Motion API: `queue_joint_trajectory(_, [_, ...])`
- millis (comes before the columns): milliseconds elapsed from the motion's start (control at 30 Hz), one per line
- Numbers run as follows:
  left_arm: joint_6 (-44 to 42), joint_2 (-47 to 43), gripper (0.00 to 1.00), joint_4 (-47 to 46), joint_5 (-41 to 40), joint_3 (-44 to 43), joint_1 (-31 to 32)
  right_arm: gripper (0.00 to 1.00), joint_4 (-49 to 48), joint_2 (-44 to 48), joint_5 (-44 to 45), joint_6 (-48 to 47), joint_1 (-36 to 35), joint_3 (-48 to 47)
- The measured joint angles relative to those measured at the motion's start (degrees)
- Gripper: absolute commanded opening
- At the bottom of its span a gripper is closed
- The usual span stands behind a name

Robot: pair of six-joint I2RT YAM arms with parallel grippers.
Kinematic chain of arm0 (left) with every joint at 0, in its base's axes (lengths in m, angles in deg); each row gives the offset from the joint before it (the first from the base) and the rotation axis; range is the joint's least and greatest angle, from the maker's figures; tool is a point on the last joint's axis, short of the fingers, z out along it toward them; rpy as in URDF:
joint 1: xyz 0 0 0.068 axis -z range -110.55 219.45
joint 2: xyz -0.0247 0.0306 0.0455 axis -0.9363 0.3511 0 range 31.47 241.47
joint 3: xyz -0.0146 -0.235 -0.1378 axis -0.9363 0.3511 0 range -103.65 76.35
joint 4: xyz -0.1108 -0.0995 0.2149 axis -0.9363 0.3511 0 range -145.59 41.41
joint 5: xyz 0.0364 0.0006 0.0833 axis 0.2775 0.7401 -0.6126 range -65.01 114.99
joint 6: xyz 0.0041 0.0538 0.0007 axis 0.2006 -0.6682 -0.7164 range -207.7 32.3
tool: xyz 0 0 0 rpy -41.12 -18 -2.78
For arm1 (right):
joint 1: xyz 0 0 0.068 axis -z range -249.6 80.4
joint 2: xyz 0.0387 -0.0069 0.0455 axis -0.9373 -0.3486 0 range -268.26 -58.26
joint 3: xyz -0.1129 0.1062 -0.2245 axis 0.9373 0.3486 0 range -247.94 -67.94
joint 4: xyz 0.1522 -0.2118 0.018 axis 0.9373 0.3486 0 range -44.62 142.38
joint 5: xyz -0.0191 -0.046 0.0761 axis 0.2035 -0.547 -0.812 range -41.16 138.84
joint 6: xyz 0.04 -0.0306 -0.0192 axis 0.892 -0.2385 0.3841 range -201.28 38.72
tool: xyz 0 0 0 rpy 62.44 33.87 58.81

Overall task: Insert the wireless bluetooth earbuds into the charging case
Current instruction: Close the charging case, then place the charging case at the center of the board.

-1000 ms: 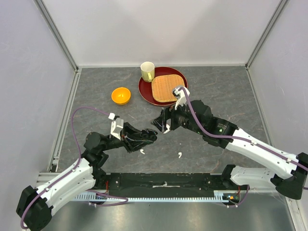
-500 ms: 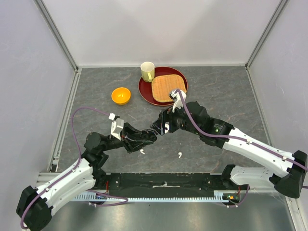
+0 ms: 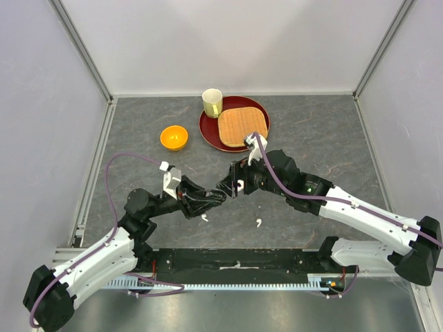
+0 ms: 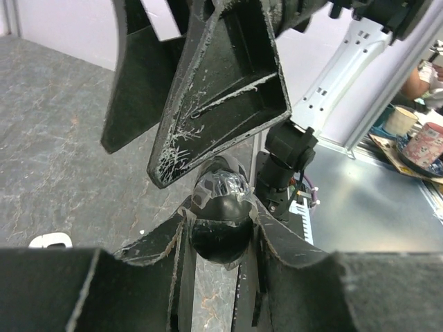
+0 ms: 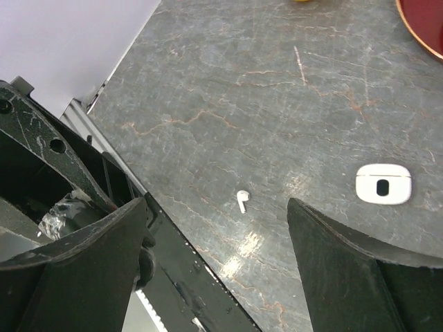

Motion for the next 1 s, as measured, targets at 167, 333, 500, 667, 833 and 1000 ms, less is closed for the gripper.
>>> queue_joint_trajectory(167, [1.1, 0.9, 0.02, 4.5, -5.2, -0.9, 0.1, 0.91, 0.1, 2.9, 8.1, 3.6, -0.1, 3.2])
queue_joint_trajectory(333, [3.7, 5.8, 0.02, 16.5, -11.2, -7.6, 0.0, 0.91, 2.1, 7.3, 18.3, 10.4, 0.1, 6.6])
queue_joint_trajectory(500, [5.6, 12.5, 0.02, 26.6, -16.4, -13.2, 0.0, 0.91, 2.8, 9.9, 22.3, 17.0, 1.5, 10.4])
queue_joint_trajectory(667, [9.2, 18.4, 0.02, 32.9, -21.2, -13.5, 0.0, 0.91, 4.4, 10.0, 22.1, 20.9, 2.6, 12.9])
queue_joint_trajectory(833, [11.8, 22.5, 0.02, 35.5, -24.2, -13.5, -0.1, 0.91, 5.0, 10.0, 21.8, 22.4, 3.4, 13.7])
queue_joint_trajectory(1000, [12.5, 26.4, 0.04, 35.7, -25.9, -13.5, -0.7, 0.91, 5.2, 10.3, 21.5, 22.7, 4.3, 13.7])
